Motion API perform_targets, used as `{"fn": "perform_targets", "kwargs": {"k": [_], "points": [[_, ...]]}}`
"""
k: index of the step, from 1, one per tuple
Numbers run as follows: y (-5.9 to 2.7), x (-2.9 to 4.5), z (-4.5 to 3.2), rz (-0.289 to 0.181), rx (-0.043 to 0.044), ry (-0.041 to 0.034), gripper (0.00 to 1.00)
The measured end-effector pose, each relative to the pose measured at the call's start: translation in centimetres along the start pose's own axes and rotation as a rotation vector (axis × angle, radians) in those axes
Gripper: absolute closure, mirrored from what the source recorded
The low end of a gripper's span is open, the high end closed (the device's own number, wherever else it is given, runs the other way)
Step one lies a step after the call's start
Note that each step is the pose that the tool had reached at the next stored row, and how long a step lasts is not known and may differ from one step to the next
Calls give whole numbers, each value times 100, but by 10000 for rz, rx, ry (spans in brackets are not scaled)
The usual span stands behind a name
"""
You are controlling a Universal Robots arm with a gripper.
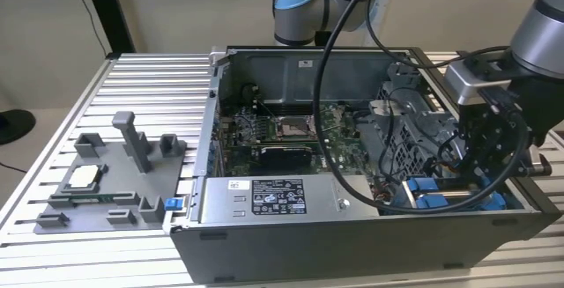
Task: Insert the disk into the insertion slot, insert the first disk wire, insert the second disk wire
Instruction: 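Insert the first disk wire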
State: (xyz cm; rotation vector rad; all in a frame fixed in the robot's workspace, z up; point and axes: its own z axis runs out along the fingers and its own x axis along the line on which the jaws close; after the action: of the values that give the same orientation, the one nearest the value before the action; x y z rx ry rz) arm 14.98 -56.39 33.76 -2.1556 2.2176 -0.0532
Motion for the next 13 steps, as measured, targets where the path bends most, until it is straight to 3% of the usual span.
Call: {"fn": "perform_targets", "kwargs": {"k": [12, 13], "points": [[3, 0, 51, 37, 31, -8, 100], [4, 1, 55, 38, 30, -14, 0]]}}
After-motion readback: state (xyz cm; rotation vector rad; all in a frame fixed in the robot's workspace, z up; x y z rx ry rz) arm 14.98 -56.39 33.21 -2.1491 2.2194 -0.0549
